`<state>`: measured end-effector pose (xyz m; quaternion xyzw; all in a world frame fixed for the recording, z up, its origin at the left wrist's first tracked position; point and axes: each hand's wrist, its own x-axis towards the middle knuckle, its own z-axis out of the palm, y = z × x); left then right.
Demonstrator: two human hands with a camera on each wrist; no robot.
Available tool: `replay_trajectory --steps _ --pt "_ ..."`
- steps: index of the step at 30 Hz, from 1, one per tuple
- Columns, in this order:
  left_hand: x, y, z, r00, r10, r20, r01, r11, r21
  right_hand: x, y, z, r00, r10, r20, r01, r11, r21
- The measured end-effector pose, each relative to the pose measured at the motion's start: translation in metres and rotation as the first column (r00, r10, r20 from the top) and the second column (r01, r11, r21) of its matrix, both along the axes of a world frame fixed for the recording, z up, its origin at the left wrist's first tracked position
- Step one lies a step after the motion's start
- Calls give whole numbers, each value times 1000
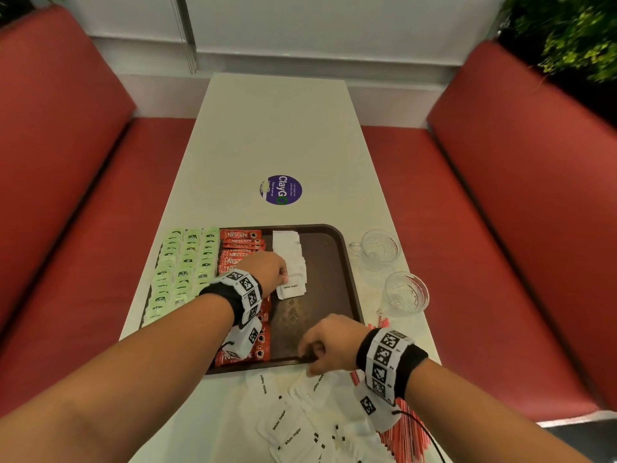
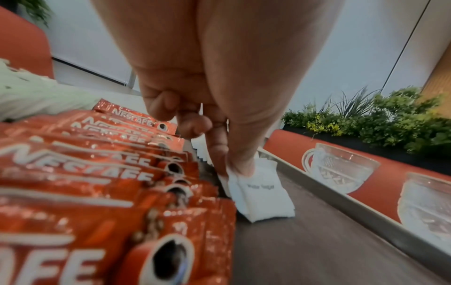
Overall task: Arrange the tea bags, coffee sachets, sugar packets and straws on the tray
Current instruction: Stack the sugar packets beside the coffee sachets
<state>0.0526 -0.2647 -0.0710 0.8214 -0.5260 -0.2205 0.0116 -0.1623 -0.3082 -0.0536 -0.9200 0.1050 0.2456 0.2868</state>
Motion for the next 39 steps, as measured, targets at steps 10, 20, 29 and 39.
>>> replay_trajectory --steps 10,20,29,39 --pt "-16 4 -8 993 -74 96 76 997 -10 -3 18 4 971 226 -79 -236 959 -156" --pt "-30 14 11 989 -118 88 124 990 -66 -10 30 -4 960 250 -126 -276 920 -278" --pt "-58 88 39 956 -292 -29 288 953 -90 -14 39 1 980 116 -160 -157 950 -270" --pt "-68 148 8 899 -437 -29 437 894 99 -26 50 10 959 -251 132 268 956 -124"
